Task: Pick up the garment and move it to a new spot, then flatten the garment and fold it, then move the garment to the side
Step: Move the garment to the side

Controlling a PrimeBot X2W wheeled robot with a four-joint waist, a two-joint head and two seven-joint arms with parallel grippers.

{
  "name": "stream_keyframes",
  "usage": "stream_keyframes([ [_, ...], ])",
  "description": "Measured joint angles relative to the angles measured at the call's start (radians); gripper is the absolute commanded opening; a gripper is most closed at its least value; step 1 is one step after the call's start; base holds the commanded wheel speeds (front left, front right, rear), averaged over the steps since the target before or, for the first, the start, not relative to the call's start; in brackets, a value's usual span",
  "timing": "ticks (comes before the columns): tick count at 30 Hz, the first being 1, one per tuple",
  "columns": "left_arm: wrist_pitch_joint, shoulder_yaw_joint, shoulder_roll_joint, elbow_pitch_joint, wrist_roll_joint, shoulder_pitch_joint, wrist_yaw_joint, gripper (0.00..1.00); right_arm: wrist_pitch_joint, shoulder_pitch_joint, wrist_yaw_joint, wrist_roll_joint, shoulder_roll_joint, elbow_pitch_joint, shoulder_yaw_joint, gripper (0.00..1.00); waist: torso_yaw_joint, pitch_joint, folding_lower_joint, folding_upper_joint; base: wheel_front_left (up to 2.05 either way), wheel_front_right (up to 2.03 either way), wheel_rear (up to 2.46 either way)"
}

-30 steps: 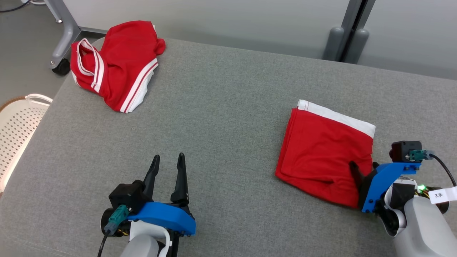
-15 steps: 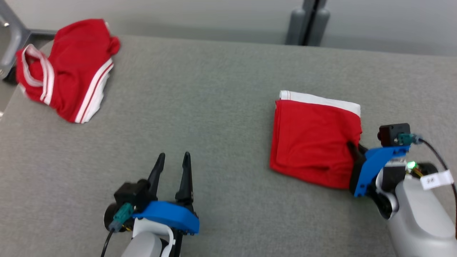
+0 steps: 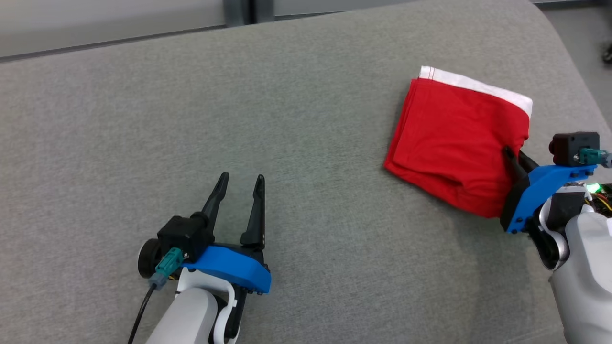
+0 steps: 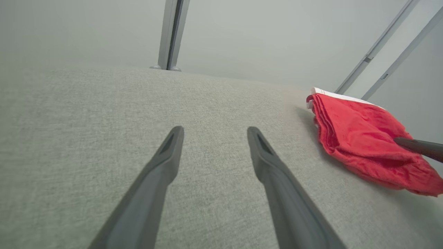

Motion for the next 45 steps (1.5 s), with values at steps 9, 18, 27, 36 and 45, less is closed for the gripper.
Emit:
stream_keyframes([
  [9,0.034,-0.003,0.029,-0.059,0.013,-0.014,0.014,1.0,-0.028,-0.06,0.0,-0.022,0.009,0.018,0.015,0.0,-0.042,0.017,-0.0001,0.0,0.0,0.0,0.0],
  [18,0.045,-0.003,0.039,-0.127,0.016,-0.028,0.037,1.0,-0.009,-0.209,0.0,-0.061,-0.081,0.124,0.003,0.0,0.034,0.049,0.0,0.0,0.0,0.0,0.0],
  [27,0.04,-0.002,0.04,-0.157,0.017,-0.029,0.051,1.0,0.006,-0.314,0.0,-0.17,-0.229,0.232,-0.08,0.0,0.124,0.116,0.0,0.0,0.0,0.0,0.0],
  [36,0.039,-0.003,0.046,-0.165,0.016,-0.032,0.057,1.0,-0.102,-0.38,0.0,-0.305,-0.241,0.292,-0.124,1.0,0.151,0.151,0.0001,0.0,0.0,0.0,0.0],
  [45,0.035,-0.004,0.053,-0.159,0.011,-0.04,0.062,1.0,-0.186,-0.408,0.0,-0.306,-0.134,0.342,-0.142,1.0,0.139,0.105,-0.0001,-0.0002,0.0,0.0,0.0],
])
